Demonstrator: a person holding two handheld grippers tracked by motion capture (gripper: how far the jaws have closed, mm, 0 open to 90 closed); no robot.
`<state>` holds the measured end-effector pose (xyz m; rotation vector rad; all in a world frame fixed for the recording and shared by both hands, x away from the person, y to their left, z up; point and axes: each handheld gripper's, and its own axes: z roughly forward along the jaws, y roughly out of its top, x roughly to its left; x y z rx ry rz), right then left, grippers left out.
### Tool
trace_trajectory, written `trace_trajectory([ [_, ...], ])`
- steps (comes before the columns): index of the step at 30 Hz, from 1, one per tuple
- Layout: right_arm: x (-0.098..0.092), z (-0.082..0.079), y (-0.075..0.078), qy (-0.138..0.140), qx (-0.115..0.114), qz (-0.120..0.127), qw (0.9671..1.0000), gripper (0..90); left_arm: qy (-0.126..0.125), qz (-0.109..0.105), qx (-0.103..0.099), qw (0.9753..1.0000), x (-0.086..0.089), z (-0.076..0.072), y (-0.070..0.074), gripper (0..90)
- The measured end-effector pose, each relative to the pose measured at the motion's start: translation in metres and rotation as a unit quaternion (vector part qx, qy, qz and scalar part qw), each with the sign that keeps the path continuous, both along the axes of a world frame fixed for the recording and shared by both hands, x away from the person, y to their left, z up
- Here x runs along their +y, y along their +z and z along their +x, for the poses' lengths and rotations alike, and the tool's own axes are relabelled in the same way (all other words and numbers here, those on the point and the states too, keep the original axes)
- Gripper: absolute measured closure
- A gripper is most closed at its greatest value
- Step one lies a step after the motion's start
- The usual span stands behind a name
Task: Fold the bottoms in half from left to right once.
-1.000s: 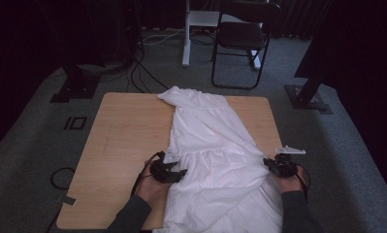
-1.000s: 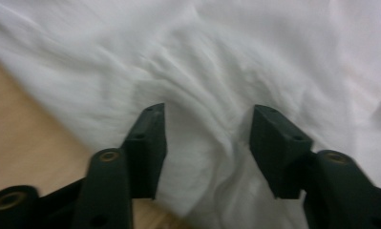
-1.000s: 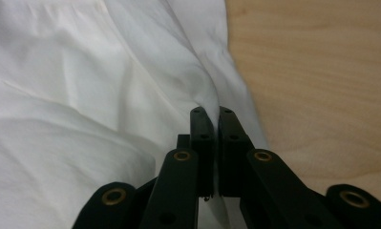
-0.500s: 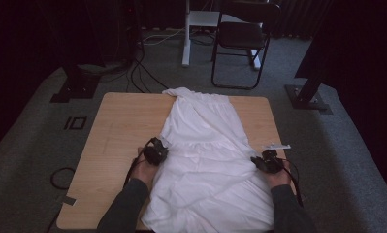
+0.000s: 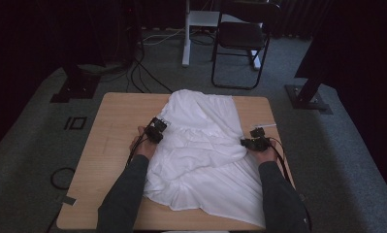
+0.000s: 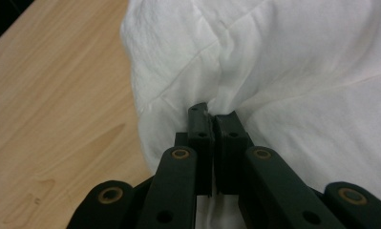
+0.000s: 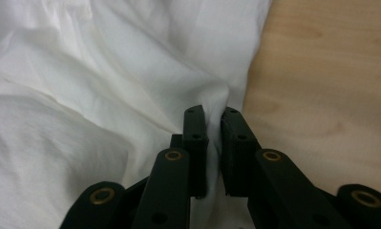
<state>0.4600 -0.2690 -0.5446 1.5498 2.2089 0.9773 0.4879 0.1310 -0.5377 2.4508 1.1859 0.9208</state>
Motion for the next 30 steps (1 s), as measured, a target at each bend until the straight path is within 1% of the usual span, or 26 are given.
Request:
trace_trajectory([
  [1,0.001,0.002,0.001,0.0,0.001,-0.005,1.0,81.0,0.005,-0.003,0.002,1.0,0.002,0.002,0.001,87.8],
  [2,0.002,0.004,0.001,0.003,0.002,-0.007,1.0,80.8,0.016,-0.006,0.004,0.9999,0.004,0.005,0.001,88.2],
  [4,0.007,0.007,0.0,0.012,0.007,-0.004,0.9999,80.6,0.031,-0.012,0.004,0.9994,0.007,0.008,0.001,88.4],
  [5,0.01,0.008,-0.001,0.015,0.007,-0.007,0.9998,80.1,0.041,0.005,-0.001,0.9992,0.009,0.009,0.0,88.7],
  [6,0.013,0.01,-0.002,0.018,0.008,-0.006,0.9998,79.9,0.051,0.008,-0.003,0.9987,0.012,0.01,0.0,88.8],
  [7,0.015,0.012,-0.003,0.023,0.007,0.002,0.9997,80.0,0.058,-0.004,-0.001,0.9983,0.018,0.011,0.001,88.9],
  [8,0.018,0.013,-0.003,0.026,0.006,0.003,0.9996,80.0,0.058,-0.016,0.003,0.9982,0.022,0.011,0.002,88.9],
  [9,0.02,0.015,-0.003,0.026,0.004,-0.001,0.9996,80.0,0.056,-0.019,0.005,0.9982,0.025,0.009,0.002,88.8],
  [10,0.023,0.017,-0.003,0.027,0.003,-0.004,0.9996,79.9,0.046,-0.018,0.005,0.9988,0.028,0.007,0.002,88.7],
  [11,0.025,0.018,-0.002,0.028,0.002,-0.009,0.9996,79.4,0.043,-0.026,0.003,0.9988,0.031,0.005,0.002,88.3],
  [12,0.027,0.02,-0.002,0.029,0.0,-0.015,0.9995,78.2,0.041,-0.035,0.003,0.9986,0.033,0.003,0.002,86.7],
  [13,0.027,0.021,-0.001,0.028,0.002,-0.017,0.9995,77.0,0.035,-0.05,0.004,0.9981,0.036,0.001,0.003,84.5],
  [14,0.027,0.022,-0.001,0.026,0.001,-0.02,0.9995,74.7,0.023,-0.07,0.003,0.9973,0.04,-0.003,0.005,79.0],
  [15,0.026,0.023,0.0,0.017,0.003,-0.025,0.9995,67.9,0.014,-0.081,-0.008,0.9966,0.044,-0.009,0.008,73.9],
  [16,0.025,0.022,0.002,0.008,0.004,-0.03,0.9995,59.9,0.011,-0.087,-0.012,0.996,0.047,-0.013,0.011,70.9],
  [17,0.023,0.022,0.004,0.005,0.001,-0.031,0.9995,54.4,0.005,-0.102,-0.016,0.9947,0.052,-0.019,0.015,69.0],
  [18,0.022,0.02,0.008,-0.001,-0.005,-0.027,0.9996,52.2,0.0,-0.118,-0.021,0.9928,0.057,-0.026,0.019,67.9],
  [20,0.021,0.013,0.02,-0.009,-0.029,-0.01,0.9995,47.1,-0.008,-0.141,-0.024,0.9897,0.067,-0.039,0.026,64.8],
  [22,0.025,0.005,0.033,-0.001,-0.057,0.003,0.9984,47.2,-0.014,-0.159,-0.027,0.9868,0.075,-0.054,0.033,63.5],
  [23,0.03,0.001,0.039,0.01,-0.067,0.007,0.9977,49.3,-0.019,-0.168,-0.029,0.9852,0.078,-0.062,0.036,62.8],
  [25,0.043,-0.006,0.046,0.041,-0.08,0.012,0.9959,55.7,-0.022,-0.194,-0.036,0.9801,0.083,-0.08,0.041,59.9],
  [26,0.05,-0.008,0.048,0.057,-0.082,0.017,0.9949,56.5,-0.027,-0.205,-0.037,0.9777,0.085,-0.089,0.044,59.0],
  [27,0.057,-0.01,0.049,0.072,-0.081,0.026,0.9938,56.4,-0.032,-0.211,-0.039,0.9761,0.086,-0.099,0.045,57.4],
  [28,0.064,-0.012,0.048,0.086,-0.078,0.03,0.9928,55.0,-0.039,-0.214,-0.041,0.9752,0.087,-0.109,0.045,56.8],
  [29,0.071,-0.013,0.046,0.096,-0.074,0.029,0.9922,53.3,-0.046,-0.22,-0.04,0.9737,0.087,-0.119,0.045,55.7],
  [30,0.078,-0.014,0.043,0.106,-0.073,0.025,0.9913,51.1,-0.05,-0.222,-0.039,0.9731,0.088,-0.129,0.044,53.9],
])
